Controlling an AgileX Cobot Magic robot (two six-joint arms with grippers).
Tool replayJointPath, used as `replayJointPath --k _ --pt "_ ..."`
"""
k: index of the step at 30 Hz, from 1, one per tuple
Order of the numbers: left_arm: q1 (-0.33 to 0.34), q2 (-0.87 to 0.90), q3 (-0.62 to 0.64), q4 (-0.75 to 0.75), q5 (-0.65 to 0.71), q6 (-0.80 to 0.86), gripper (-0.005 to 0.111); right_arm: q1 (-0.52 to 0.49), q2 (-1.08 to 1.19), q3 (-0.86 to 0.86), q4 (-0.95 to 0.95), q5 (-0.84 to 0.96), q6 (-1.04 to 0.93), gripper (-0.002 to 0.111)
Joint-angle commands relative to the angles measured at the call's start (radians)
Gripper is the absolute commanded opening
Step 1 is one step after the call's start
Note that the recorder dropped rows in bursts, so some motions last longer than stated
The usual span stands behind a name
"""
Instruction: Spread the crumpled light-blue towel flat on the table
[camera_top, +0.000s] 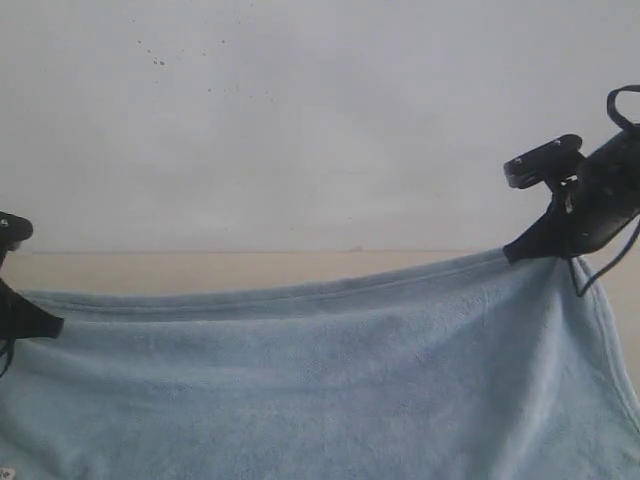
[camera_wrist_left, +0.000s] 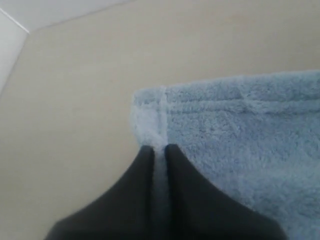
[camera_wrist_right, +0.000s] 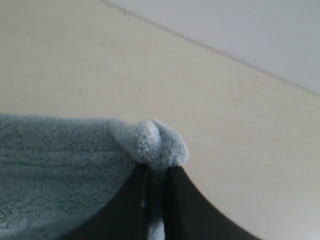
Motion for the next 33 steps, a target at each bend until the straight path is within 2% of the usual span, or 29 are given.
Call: replayJointPath --k 1,2,4,5,7,9,14,21,25,28,33 --pt "0.004 0.123 -0.116 0.017 0.009 -0.07 0.02 -0.008 0.091 -0.164 0.145 0.016 -0.163 0.023" --pt "0.002 0.13 -0.139 0.017 0.011 -0.094 0.026 -0.008 0.106 -0.202 0.207 0.029 -0.203 0.039" --pt "0.004 0.129 -0.176 0.017 0.013 -0.109 0.038 -0.008 0.112 -0.237 0.262 0.041 -0.233 0.061" --pt "0.004 0.124 -0.194 0.017 0.026 -0.107 0.044 -0.008 0.112 -0.243 0.273 0.04 -0.242 0.065" --pt "0.004 0.095 -0.202 0.017 0.036 -0.091 0.053 -0.008 0.092 -0.241 0.279 0.048 -0.258 0.058" --pt "0.004 0.051 -0.193 0.017 0.036 -0.086 0.056 -0.01 0.071 -0.241 0.288 0.074 -0.269 0.046" --pt "0.004 -0.095 -0.08 -0.029 -0.003 -0.095 0.056 -0.01 -0.016 -0.171 0.326 0.123 -0.266 0.002" --pt "0.002 -0.29 0.193 -0.204 -0.114 -0.095 0.049 -0.01 -0.133 0.199 0.324 0.143 -0.264 0.0" --pt "0.002 -0.404 0.313 -0.22 -0.221 -0.095 0.044 -0.01 -0.174 0.386 0.324 0.062 -0.217 0.0" --pt "0.002 -0.474 0.382 -0.226 -0.343 -0.103 0.041 -0.01 -0.206 0.495 0.32 0.023 -0.198 0.0" --pt "0.002 -0.547 0.458 -0.27 -0.39 -0.111 0.038 -0.01 -0.237 0.628 0.306 -0.043 -0.192 0.0"
